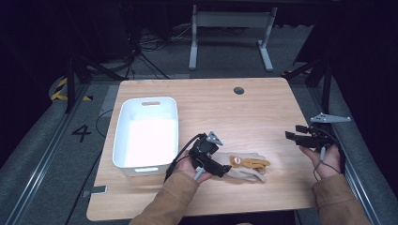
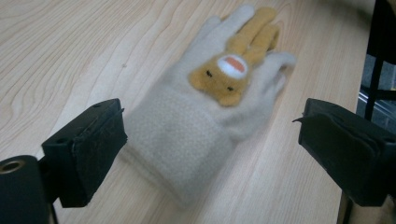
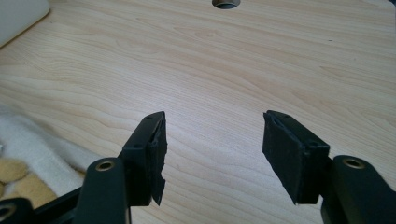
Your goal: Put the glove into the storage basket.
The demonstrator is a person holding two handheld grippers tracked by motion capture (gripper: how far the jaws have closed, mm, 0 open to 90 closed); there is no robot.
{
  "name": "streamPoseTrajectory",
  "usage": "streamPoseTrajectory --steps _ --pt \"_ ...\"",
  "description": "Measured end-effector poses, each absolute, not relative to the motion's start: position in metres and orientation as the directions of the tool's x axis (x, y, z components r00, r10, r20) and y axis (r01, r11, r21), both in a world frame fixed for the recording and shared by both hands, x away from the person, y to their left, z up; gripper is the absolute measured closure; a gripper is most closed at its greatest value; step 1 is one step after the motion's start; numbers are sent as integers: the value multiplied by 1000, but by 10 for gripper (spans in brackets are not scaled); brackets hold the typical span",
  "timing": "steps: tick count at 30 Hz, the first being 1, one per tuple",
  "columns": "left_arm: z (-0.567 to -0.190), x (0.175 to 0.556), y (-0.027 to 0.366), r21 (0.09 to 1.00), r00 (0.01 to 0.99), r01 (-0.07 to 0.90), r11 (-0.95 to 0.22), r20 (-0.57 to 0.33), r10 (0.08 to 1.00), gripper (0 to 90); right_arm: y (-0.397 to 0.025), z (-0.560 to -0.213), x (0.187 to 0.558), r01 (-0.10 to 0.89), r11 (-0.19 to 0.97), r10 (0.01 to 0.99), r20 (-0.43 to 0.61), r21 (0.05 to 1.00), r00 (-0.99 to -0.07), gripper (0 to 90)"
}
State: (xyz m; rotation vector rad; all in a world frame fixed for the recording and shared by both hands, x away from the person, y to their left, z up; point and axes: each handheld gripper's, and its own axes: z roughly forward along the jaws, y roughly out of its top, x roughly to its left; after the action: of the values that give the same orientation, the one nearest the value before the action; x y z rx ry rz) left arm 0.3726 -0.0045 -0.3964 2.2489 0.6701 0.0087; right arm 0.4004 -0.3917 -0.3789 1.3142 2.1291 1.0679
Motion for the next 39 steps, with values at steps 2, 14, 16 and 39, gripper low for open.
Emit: streamPoseTrajectory --steps 2,14,16,39 --pt "-398 374 -6 690 868 457 -562 -206 452 49 -393 -379 399 563 259 883 45 785 -468 400" --pt "-407 379 -15 755 922 360 -548 -201 330 0 -401 -381 390 566 250 884 53 786 -464 397" --pt "-410 381 -17 758 928 346 -554 -191 319 0 -401 -381 389 566 250 883 53 786 -465 396" --pt "-452 399 -39 639 956 279 -717 -119 266 0 -403 -385 383 576 257 882 55 776 -468 387"
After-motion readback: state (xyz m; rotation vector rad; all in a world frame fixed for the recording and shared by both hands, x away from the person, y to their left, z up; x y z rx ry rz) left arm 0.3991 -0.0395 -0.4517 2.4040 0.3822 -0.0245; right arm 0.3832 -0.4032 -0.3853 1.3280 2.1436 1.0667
